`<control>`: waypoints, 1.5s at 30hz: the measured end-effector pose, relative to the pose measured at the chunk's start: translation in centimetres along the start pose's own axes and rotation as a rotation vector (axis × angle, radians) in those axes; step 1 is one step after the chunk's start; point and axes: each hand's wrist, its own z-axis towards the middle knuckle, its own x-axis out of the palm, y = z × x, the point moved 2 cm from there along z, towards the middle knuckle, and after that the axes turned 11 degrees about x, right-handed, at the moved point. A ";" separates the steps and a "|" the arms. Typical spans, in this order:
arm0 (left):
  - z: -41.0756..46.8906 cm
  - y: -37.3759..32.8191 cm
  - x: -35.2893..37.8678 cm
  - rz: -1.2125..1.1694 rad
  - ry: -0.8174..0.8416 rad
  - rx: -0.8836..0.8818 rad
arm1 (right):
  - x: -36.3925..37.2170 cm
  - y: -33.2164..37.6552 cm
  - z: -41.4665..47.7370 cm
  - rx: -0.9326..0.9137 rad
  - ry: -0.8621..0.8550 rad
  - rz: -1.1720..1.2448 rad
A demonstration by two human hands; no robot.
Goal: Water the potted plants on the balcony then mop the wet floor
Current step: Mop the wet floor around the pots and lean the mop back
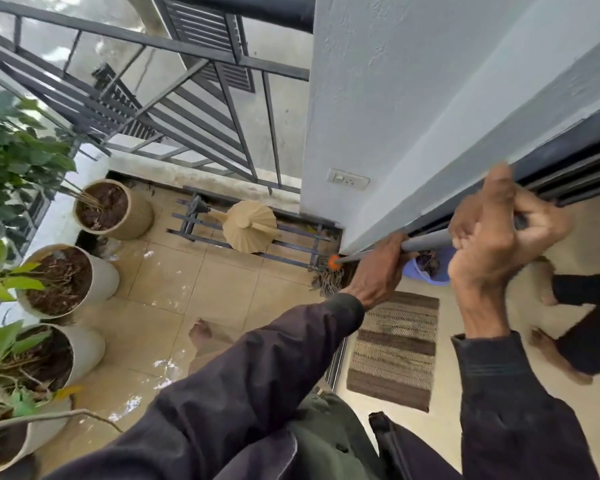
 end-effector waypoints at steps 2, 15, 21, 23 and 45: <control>-0.7 0.7 0.5 0.008 0.027 -0.002 | -0.1 -0.3 -0.3 0.020 -0.036 0.022; -4.6 0.3 2.2 0.110 0.137 0.190 | -3.6 0.4 -2.7 0.112 0.008 0.102; -8.3 0.9 2.0 0.207 0.141 0.208 | -4.0 -0.3 -4.4 0.109 0.100 0.187; -9.1 1.2 2.0 0.233 0.095 0.216 | -4.2 -0.3 -4.8 0.110 0.140 0.205; -3.0 2.3 4.3 0.075 0.121 0.128 | -3.8 -1.2 -2.8 0.035 0.035 -0.012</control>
